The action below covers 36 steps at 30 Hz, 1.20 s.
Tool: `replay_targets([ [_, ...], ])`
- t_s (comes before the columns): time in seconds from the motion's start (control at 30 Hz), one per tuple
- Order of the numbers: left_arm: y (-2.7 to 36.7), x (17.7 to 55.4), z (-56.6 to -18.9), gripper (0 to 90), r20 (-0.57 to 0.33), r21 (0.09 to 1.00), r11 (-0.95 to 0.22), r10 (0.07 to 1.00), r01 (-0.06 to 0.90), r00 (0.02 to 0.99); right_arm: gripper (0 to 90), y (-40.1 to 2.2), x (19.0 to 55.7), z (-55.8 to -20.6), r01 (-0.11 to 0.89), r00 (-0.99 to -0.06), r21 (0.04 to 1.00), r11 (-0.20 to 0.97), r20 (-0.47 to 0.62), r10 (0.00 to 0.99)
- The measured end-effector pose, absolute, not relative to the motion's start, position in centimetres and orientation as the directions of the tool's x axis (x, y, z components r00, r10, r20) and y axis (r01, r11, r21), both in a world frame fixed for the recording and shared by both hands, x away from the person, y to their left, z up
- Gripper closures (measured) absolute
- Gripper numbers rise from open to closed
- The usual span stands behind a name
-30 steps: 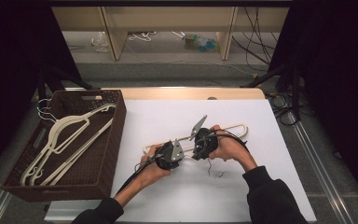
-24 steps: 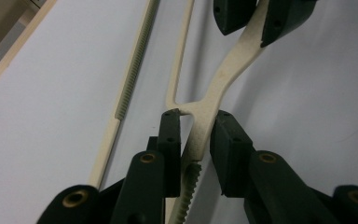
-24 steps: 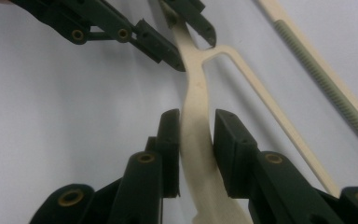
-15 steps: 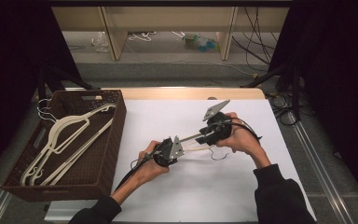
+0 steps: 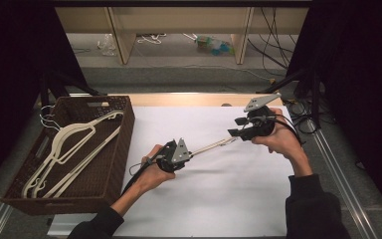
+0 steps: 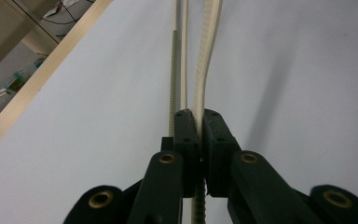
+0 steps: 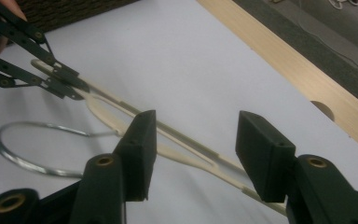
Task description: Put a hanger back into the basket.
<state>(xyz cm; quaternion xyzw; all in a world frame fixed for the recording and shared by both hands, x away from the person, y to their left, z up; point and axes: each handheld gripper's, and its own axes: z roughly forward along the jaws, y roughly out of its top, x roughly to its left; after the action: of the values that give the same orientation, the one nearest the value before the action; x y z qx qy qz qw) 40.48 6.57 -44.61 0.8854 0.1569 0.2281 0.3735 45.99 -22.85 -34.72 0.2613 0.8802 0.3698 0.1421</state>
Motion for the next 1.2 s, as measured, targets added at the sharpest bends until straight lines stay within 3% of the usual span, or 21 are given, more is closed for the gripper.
replay_targets([
  [0.23,7.6,40.8,-44.1,85.6,0.191,0.775,-0.61,0.475,0.165,0.859,40.6,-23.9,45.8,-35.4,0.353,-0.812,0.704,0.616,-0.097,0.576],
  [0.43,8.7,40.5,-43.9,85.7,0.114,0.796,-0.563,0.499,0.221,0.859,22.9,-23.7,45.1,-36.0,0.337,-0.836,0.667,0.665,-0.114,0.537],
  [0.87,9.3,39.9,-43.8,85.6,0.015,0.8,-0.519,0.519,0.301,0.855,30.7,-23.1,44.4,-37.0,0.266,-0.856,0.68,0.683,-0.159,0.492],
  [1.2,9.4,39.4,-43.9,85.5,-0.032,0.814,-0.495,0.484,0.303,0.875,48.1,-20.1,44.4,-38.1,0.149,-0.912,0.648,0.747,-0.202,0.357],
])
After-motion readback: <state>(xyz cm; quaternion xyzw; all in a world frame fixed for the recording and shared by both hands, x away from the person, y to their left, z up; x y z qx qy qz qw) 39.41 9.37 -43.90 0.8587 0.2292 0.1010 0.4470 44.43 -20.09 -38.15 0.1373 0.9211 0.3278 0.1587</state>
